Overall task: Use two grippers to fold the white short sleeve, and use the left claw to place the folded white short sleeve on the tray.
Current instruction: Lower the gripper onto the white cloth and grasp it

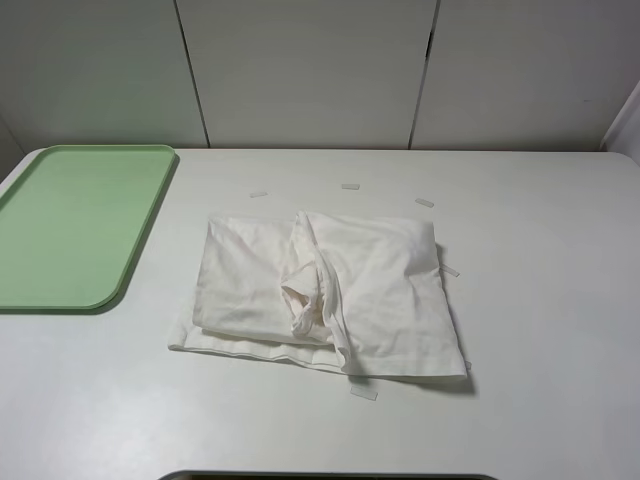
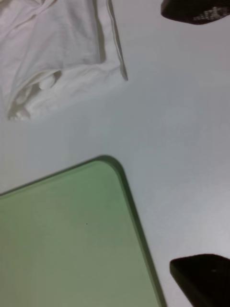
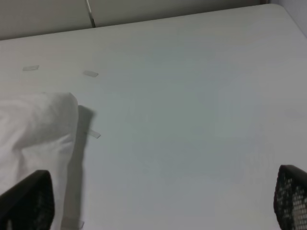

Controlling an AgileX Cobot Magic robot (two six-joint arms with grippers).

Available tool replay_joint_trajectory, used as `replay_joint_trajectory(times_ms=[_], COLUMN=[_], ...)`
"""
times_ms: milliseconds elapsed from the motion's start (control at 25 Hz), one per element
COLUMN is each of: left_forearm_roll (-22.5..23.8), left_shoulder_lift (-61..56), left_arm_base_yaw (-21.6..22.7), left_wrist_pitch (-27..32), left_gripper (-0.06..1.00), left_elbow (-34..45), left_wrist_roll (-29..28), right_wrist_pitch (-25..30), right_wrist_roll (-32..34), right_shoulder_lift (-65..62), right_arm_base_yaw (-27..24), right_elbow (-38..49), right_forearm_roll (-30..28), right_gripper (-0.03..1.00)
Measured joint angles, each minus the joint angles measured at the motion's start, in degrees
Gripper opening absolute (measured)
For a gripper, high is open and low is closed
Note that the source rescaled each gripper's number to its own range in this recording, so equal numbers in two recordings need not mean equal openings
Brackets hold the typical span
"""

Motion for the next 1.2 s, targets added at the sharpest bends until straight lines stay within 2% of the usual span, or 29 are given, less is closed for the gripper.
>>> replay_joint_trajectory(times_ms=[160, 240, 360, 480, 520, 720, 760, 1080, 1200], left_forearm_roll=[-0.9, -2.77, -9.9, -13.4, -14.54, -20.1, -20.1, -33.13, -36.99], left_shoulder_lift=[0.0, 0.0, 3.08, 12.32, 20.93, 44.34, 44.34, 71.45, 77.19], left_arm_base_yaw=[0.0, 0.0, 0.0, 0.0, 0.0, 0.0, 0.0, 0.0, 0.58], left_wrist_pitch=[0.0, -0.43, -6.19, -11.23, -13.26, -17.03, -17.03, -28.56, -30.07], left_gripper=[0.96, 0.95, 0.93, 0.91, 0.9, 0.9, 0.9, 0.9, 0.9], left_elbow=[0.0, -0.62, -3.45, -5.65, -7.11, -10.96, -10.96, -15.96, -16.15], left_wrist_roll=[0.0, -0.88, -2.54, -2.91, -2.91, -0.85, -0.85, 10.55, 14.25], right_wrist_pitch=[0.0, 0.0, 0.0, 0.0, 0.0, 0.0, 0.0, 0.0, 0.0], right_wrist_roll=[0.0, 0.0, 0.0, 0.0, 0.0, 0.0, 0.0, 0.0, 0.0], right_shoulder_lift=[0.0, 0.0, 0.0, 0.0, 0.0, 0.0, 0.0, 0.0, 0.0], right_arm_base_yaw=[0.0, 0.0, 0.0, 0.0, 0.0, 0.0, 0.0, 0.0, 0.0], right_elbow=[0.0, 0.0, 0.0, 0.0, 0.0, 0.0, 0.0, 0.0, 0.0], right_forearm_roll=[0.0, 0.0, 0.0, 0.0, 0.0, 0.0, 0.0, 0.0, 0.0], right_gripper=[1.0, 1.0, 1.0, 1.0, 1.0, 1.0, 1.0, 1.0, 1.0])
